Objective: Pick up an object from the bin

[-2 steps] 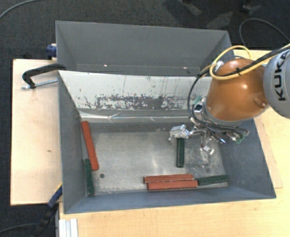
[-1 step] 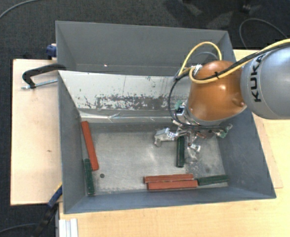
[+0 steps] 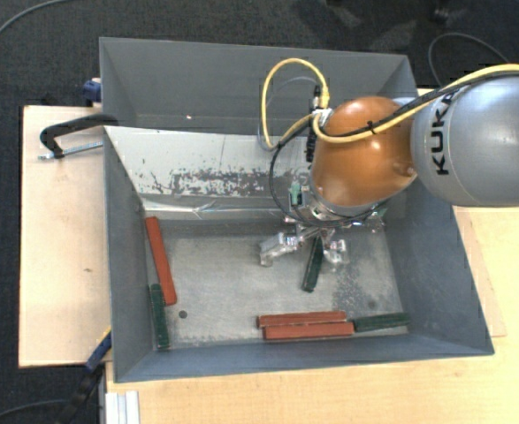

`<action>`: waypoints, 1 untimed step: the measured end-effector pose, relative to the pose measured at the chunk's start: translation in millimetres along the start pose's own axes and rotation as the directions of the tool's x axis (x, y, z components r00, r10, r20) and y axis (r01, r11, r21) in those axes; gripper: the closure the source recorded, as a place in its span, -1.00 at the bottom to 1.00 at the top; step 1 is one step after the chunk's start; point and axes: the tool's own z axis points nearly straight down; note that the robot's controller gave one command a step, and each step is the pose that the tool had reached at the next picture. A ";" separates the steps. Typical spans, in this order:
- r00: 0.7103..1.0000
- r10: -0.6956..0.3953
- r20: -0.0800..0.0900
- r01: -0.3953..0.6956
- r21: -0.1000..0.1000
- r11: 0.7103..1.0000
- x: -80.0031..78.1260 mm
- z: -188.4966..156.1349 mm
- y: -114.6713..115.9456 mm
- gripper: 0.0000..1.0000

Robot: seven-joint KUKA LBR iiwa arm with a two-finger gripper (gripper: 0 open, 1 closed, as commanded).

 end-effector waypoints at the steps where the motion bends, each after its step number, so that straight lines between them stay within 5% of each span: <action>1: 1.000 0.002 -0.001 -0.002 -0.003 1.000 0.7 -0.2 0.1 1.00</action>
Offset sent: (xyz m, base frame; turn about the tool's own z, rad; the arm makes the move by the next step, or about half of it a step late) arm 0.0000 0.0000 0.0000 0.0000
